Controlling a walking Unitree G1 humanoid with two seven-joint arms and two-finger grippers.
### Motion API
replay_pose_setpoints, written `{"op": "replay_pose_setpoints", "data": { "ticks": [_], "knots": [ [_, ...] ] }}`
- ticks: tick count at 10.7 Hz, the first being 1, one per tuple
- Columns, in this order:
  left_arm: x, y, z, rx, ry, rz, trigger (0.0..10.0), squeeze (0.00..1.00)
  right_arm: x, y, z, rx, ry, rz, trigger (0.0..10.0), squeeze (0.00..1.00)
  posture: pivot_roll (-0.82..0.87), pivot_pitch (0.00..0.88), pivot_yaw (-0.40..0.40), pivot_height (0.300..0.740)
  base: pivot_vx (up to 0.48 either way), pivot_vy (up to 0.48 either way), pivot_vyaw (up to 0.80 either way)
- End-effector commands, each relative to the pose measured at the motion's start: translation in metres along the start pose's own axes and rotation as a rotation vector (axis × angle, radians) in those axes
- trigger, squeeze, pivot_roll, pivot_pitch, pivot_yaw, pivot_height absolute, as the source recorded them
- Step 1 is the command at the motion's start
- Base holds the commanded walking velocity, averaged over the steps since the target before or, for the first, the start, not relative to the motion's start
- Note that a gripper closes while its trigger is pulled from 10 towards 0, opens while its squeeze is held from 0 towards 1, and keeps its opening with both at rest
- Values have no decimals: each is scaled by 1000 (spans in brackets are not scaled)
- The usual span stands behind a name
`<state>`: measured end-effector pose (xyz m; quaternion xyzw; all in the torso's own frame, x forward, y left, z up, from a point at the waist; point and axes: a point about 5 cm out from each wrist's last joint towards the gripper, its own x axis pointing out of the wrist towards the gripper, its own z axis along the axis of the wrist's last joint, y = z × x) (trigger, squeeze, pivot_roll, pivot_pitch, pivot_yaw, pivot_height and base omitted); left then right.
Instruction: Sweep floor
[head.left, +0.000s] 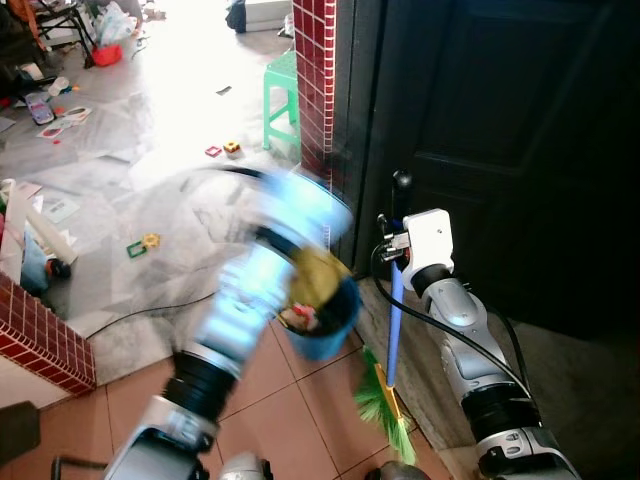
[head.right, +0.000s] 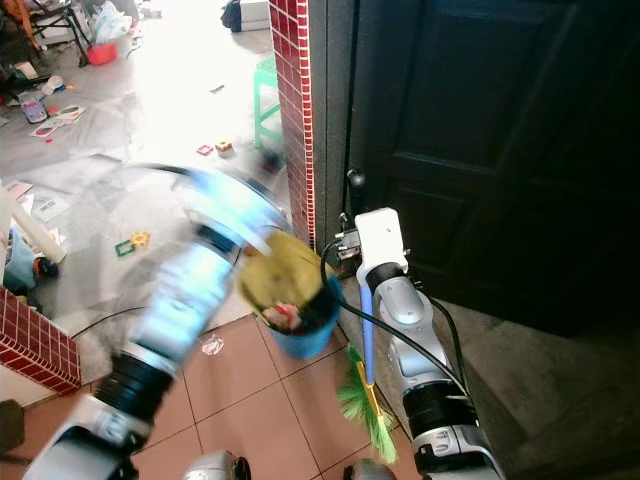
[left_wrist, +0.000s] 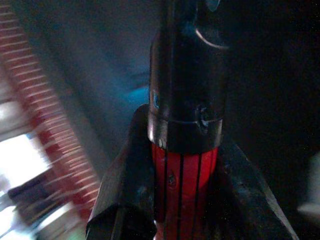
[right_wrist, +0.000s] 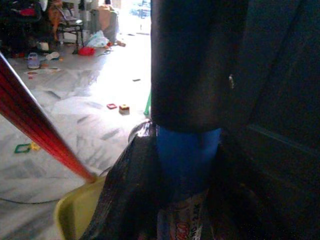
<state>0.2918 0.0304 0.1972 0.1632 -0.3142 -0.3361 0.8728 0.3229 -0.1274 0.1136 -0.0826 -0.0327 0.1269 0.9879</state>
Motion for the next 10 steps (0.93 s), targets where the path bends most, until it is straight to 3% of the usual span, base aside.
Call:
{"op": "replay_pose_setpoints", "data": {
  "ticks": [1, 4, 6, 8, 9, 10],
  "knots": [
    [-2, -8, 2, 1, -5, -98, 10000, 0, 0, 0, 0, 0, 5, 0, 10000, 0, -132, 47, 47, 740, 0, 0, 0],
    [-1, -12, 5, 41, -25, -131, 10000, 0, 0, -1, -1, -3, 6, 2, 10000, 0, -130, 46, 45, 740, 0, 0, 0],
    [7, 27, 16, 66, -60, 71, 10000, 0, 2, -2, 0, -8, 2, 1, 10000, 0, -131, 42, 42, 740, 0, 0, 0],
    [13, 93, 47, 42, -133, 377, 10000, 0, 0, -3, -2, -11, 5, -2, 10000, 0, -131, 40, 40, 740, 0, 0, 0],
    [11, 114, 57, -33, -166, 504, 10000, 0, 0, -3, -2, -12, 7, 0, 10000, 0, -124, 38, 35, 740, 0, 0, 0],
    [3, 144, 64, -161, -183, 683, 10000, 0, 1, -2, -2, -12, 6, 5, 10000, 0, -119, 35, 34, 740, 0, 0, 0]
  ]
}}
